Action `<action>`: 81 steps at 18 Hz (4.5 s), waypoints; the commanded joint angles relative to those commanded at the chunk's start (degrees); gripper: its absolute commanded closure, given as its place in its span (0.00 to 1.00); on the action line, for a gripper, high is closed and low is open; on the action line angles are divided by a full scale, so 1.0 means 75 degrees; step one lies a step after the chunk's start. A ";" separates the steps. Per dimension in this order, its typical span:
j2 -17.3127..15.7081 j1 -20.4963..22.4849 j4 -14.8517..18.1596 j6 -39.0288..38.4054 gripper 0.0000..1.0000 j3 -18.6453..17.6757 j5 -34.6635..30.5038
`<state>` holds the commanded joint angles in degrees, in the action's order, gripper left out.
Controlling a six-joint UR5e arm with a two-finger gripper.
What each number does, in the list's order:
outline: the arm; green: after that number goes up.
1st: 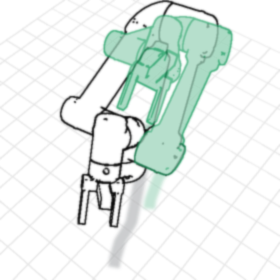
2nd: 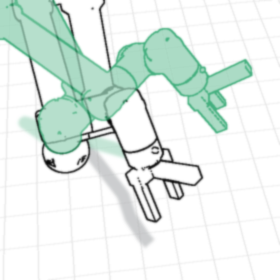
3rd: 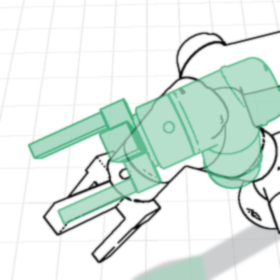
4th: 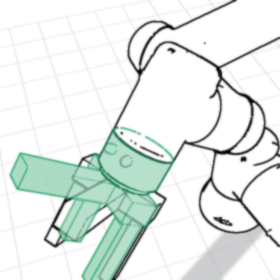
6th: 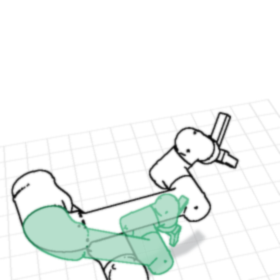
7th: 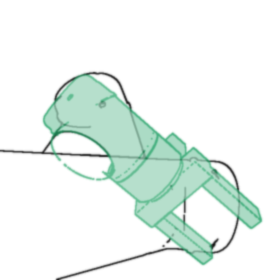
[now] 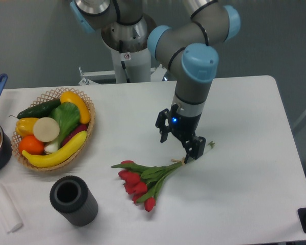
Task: Pick up the flowers from the table
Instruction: 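Lower the open gripper onto the tulip stems near the blooms, then close the gripper around the bundled tulip stems, then lift the red tulip bouquet up off the table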
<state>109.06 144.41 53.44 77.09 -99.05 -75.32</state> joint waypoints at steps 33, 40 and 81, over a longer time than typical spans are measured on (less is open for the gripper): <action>0.1279 -0.0048 -0.0785 -0.0716 0.00 0.0012 -0.0094; 0.1220 -0.0001 -0.0762 0.0349 0.00 -0.0187 -0.0469; 0.1384 -0.0329 -0.0855 -0.0504 0.80 0.0128 -0.0938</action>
<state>119.44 141.94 47.03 73.30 -98.09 -82.36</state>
